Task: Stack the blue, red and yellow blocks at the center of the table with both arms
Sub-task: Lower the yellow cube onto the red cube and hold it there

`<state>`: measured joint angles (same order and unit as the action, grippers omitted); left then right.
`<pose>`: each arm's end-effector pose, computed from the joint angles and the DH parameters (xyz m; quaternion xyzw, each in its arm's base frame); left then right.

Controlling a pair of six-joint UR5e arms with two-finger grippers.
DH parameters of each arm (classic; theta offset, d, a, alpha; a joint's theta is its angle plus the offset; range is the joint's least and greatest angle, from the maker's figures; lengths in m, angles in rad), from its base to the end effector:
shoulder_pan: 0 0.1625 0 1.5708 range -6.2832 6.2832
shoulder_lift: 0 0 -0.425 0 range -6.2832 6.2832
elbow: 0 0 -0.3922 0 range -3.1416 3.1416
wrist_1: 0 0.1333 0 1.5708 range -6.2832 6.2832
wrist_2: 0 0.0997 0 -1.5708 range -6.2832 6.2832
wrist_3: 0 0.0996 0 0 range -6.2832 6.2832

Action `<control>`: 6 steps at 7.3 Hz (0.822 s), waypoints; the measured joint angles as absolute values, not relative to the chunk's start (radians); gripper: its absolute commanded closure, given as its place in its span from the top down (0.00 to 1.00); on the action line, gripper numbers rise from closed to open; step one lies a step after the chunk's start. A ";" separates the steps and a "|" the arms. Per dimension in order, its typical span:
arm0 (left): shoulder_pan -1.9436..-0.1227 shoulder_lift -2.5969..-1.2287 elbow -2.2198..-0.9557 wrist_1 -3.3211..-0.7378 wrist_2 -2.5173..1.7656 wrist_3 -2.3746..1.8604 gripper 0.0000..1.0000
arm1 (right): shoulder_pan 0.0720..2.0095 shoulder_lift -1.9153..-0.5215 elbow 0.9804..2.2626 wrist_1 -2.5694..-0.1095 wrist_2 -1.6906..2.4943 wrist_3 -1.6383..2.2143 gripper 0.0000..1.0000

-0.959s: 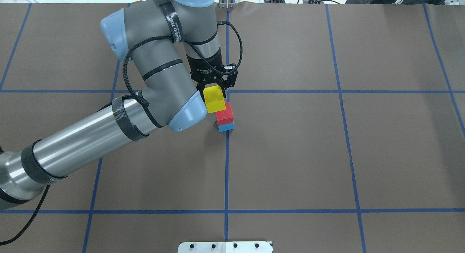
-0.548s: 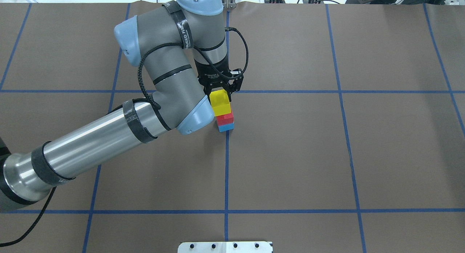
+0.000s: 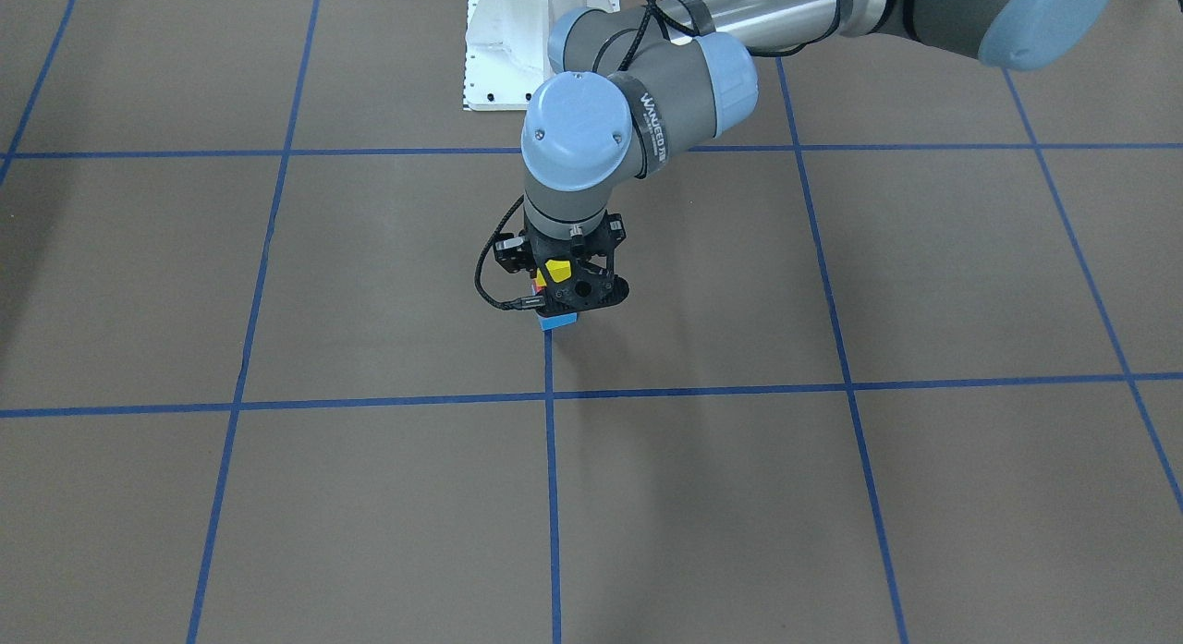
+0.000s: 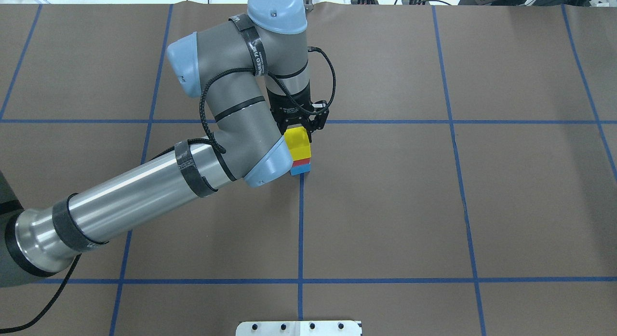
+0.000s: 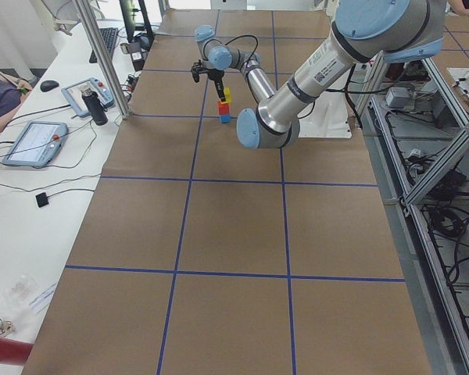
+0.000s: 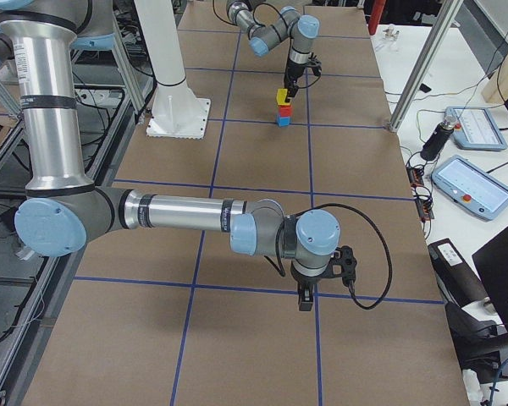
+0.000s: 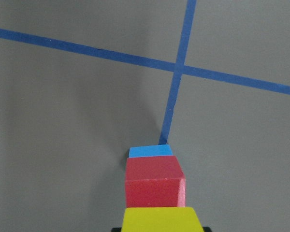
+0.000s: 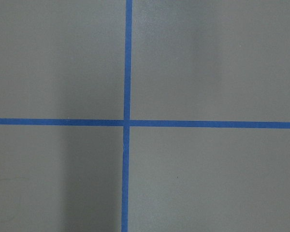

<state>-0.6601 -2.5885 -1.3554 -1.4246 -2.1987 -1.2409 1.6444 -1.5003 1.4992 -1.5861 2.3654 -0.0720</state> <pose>0.5564 -0.5266 0.1068 -0.1117 0.4085 -0.0498 0.9045 0.1003 -0.5147 0.6583 0.0206 -0.3864 0.0039 0.9221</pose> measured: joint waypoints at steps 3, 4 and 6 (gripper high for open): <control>-0.659 -2.586 -1.354 -1.424 -2.194 -1.245 0.00 | 1.644 -1.500 1.499 -1.586 2.362 -0.072 1.00; -0.659 -2.586 -1.352 -1.424 -2.194 -1.246 0.00 | 1.644 -1.500 1.499 -1.586 2.361 -0.072 1.00; -0.660 -2.585 -1.346 -1.433 -2.194 -1.247 0.18 | 1.644 -1.500 1.499 -1.586 2.360 -0.072 1.00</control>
